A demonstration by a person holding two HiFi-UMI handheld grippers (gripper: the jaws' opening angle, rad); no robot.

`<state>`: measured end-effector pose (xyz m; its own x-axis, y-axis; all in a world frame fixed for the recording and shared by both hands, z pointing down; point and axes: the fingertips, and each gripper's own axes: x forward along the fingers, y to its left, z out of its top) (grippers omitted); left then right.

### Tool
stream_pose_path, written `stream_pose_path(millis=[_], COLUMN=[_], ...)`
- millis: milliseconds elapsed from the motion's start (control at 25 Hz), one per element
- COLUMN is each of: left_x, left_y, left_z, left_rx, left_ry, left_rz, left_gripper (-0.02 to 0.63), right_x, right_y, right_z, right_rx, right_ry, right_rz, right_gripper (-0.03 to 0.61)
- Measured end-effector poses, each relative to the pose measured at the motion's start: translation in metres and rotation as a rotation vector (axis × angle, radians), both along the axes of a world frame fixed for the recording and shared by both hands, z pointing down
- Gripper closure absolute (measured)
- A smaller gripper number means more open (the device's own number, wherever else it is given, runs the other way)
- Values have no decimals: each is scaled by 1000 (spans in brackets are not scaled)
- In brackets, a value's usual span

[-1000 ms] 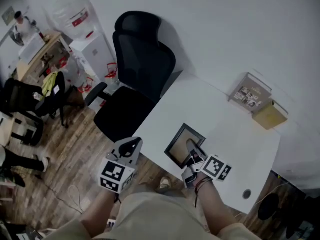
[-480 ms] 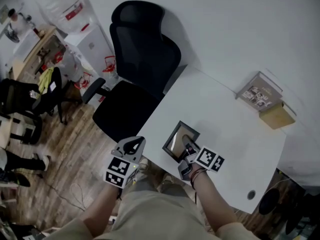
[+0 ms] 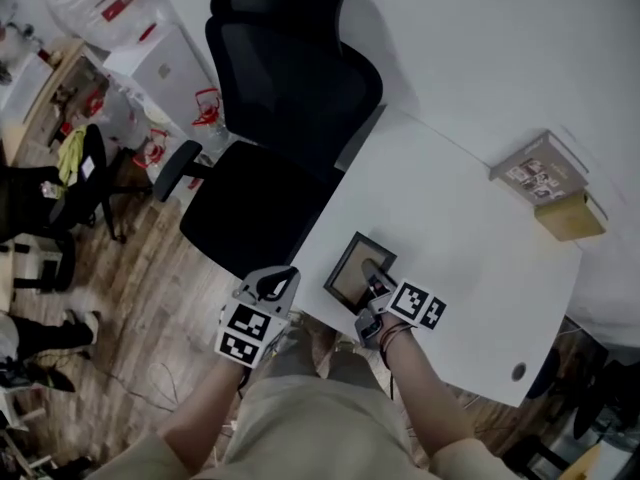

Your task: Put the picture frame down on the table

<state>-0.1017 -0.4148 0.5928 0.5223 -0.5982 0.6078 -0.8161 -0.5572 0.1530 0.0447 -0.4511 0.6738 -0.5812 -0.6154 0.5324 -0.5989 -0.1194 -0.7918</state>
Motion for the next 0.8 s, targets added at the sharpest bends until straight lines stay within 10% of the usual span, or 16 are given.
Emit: stream_pose_path(millis=[800], left_x=[-38], left_y=[-11], left_z=[75], left_rx=[-137], left_ry=[38], left_rz=[149], left_gripper=[591], right_x=[-68], right_y=[-28], right_z=[46], right_rx=[-6], right_ry=[206], right_rz=[31], right_gripper=[495])
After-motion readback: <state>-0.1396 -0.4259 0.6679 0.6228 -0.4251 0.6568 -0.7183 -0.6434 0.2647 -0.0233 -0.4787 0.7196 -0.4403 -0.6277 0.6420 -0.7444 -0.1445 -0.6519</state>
